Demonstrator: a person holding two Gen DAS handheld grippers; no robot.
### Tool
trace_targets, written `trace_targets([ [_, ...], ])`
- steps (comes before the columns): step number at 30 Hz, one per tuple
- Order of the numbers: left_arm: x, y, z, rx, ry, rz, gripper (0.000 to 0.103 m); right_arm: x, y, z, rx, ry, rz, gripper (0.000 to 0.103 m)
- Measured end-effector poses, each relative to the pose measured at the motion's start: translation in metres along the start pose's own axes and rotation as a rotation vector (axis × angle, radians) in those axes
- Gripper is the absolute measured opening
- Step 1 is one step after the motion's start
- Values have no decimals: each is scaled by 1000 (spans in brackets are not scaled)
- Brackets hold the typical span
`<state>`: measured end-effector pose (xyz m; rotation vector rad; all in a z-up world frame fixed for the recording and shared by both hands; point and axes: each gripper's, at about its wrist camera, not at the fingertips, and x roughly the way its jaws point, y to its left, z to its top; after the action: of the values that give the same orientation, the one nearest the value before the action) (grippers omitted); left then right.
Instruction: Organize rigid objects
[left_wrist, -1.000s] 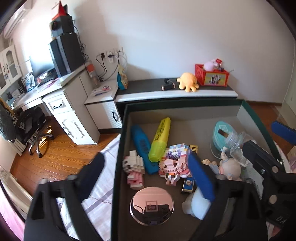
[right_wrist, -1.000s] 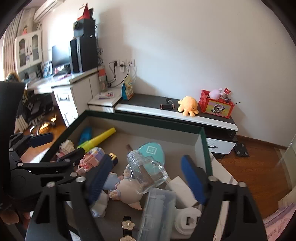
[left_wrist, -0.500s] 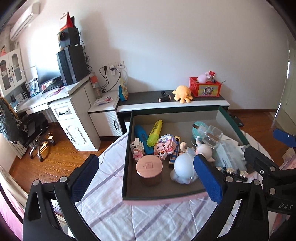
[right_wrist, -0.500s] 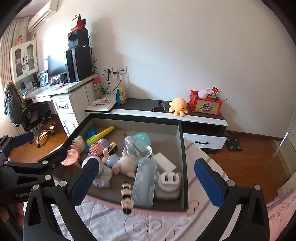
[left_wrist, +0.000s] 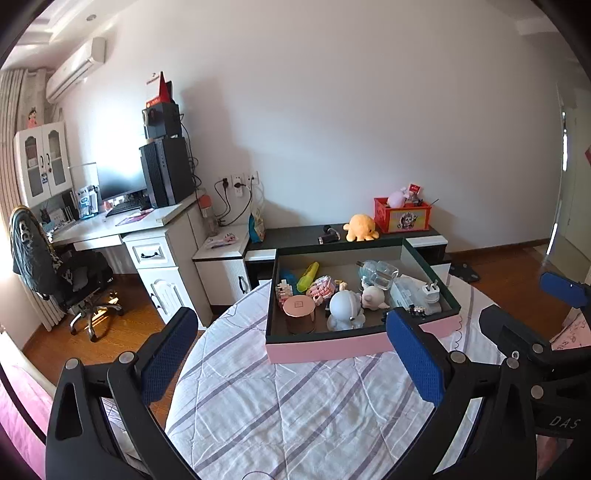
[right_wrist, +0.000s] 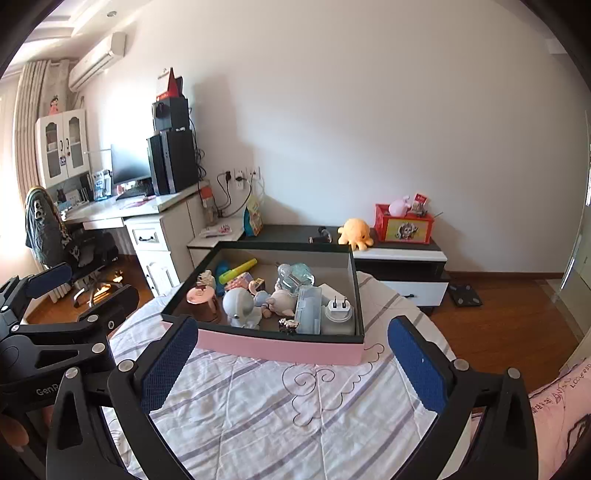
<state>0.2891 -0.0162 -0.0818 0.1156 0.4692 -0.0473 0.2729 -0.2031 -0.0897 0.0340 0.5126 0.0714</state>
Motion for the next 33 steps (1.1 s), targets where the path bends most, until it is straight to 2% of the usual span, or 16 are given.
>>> trace_targets([
  [9,-108,15,-17,-39,-156,-2,103,-101,20,-16,0,-132,20,103],
  [17,-184,25,-30,-67,-242,2,103,-176,40,-33,-19,-220,23,103],
  [23,-226,26,-40,-59,-294,19,103,-217,48,-45,-29,-261,18,103],
  [33,-262,25,-37,-53,-372,29,103,-254,53,-46,-44,-332,3,103],
])
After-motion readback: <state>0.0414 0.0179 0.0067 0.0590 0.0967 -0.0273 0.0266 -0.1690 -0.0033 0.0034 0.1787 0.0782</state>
